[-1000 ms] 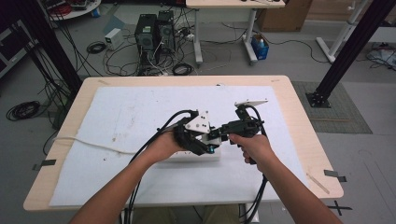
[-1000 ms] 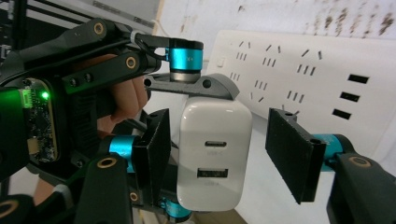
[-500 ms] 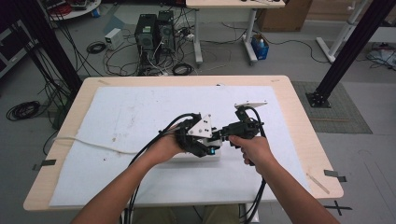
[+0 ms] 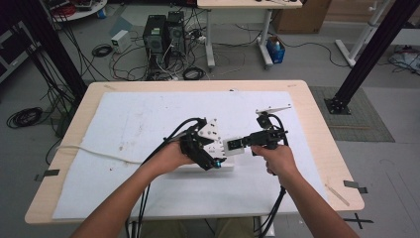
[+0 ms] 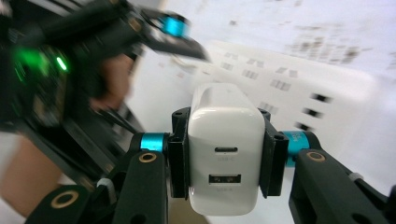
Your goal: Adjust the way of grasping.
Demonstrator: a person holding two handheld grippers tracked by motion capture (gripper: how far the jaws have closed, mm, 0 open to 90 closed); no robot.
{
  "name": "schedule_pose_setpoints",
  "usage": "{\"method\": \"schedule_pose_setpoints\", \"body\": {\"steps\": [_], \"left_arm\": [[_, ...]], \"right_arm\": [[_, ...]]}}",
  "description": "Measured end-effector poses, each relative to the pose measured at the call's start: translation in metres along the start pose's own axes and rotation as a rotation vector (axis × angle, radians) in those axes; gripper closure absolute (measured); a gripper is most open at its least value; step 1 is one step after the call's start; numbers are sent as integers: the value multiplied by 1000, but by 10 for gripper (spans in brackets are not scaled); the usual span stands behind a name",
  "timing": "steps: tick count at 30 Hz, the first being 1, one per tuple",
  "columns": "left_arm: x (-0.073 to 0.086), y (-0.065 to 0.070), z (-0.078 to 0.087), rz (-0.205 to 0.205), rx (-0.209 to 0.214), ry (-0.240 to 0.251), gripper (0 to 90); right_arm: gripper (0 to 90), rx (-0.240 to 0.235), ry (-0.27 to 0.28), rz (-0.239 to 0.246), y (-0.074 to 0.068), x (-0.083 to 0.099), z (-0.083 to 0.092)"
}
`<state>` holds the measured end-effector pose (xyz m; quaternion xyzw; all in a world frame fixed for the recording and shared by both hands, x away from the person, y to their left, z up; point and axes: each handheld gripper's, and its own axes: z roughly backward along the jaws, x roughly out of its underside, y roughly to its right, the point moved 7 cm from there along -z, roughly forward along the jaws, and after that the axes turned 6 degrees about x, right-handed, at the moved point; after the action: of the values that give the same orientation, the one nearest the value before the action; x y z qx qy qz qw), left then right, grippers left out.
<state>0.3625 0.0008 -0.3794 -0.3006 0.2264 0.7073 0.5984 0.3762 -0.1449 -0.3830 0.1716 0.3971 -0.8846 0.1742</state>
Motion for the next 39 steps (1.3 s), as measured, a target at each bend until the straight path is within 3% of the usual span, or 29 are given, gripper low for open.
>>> {"method": "schedule_pose_setpoints", "body": {"steps": [3, 5, 8, 9, 10, 11, 15, 20, 22, 23, 24, 25, 26, 31, 33, 38, 39], "left_arm": [[11, -4, 10, 72, 38, -27, 176], [22, -7, 15, 111, 56, -70, 176], [38, -11, 23, 138, 64, -138, 176], [38, -11, 23, 138, 64, -138, 176], [47, -16, 30, 167, 68, -162, 176], [49, -16, 32, 181, 69, -163, 176], [68, -21, 45, 251, 99, -229, 176], [84, -25, 65, 278, 86, -280, 176], [91, -27, 72, 292, 79, -302, 176], [95, -28, 76, 297, 78, -311, 176], [99, -28, 81, 295, 79, -328, 176], [103, -29, 85, 303, 81, -338, 176], [107, -29, 89, 314, 72, -347, 176], [123, -32, 106, 319, 48, -399, 176], [128, -32, 111, 344, 40, -406, 176], [138, -32, 124, 347, 6, -394, 176], [140, -33, 128, 313, 0, -412, 176]], "right_arm": [[623, 75, 1, 29, 11, 3, 9], [623, 107, 3, 39, 16, 4, 15], [623, 159, -6, 65, 19, 6, 24], [623, 159, -6, 65, 19, 6, 24], [623, 186, -20, 85, 20, 7, 27], [623, 248, -49, 124, 21, 8, 34], [623, 285, -76, 172, 22, 8, 42], [623, 337, -122, 222, 21, 5, 55], [623, 393, -151, 269, 22, 3, 61], [623, 393, -151, 269, 22, 3, 61], [623, 435, -172, 312, 23, 2, 64], [623, 435, -172, 312, 23, 2, 64], [623, 475, -195, 341, 25, 3, 67], [623, 533, -225, 397, 31, 3, 71], [622, 566, -241, 433, 34, 3, 73], [622, 608, -256, 467, 38, -1, 81], [622, 608, -256, 467, 38, -1, 81]]}}
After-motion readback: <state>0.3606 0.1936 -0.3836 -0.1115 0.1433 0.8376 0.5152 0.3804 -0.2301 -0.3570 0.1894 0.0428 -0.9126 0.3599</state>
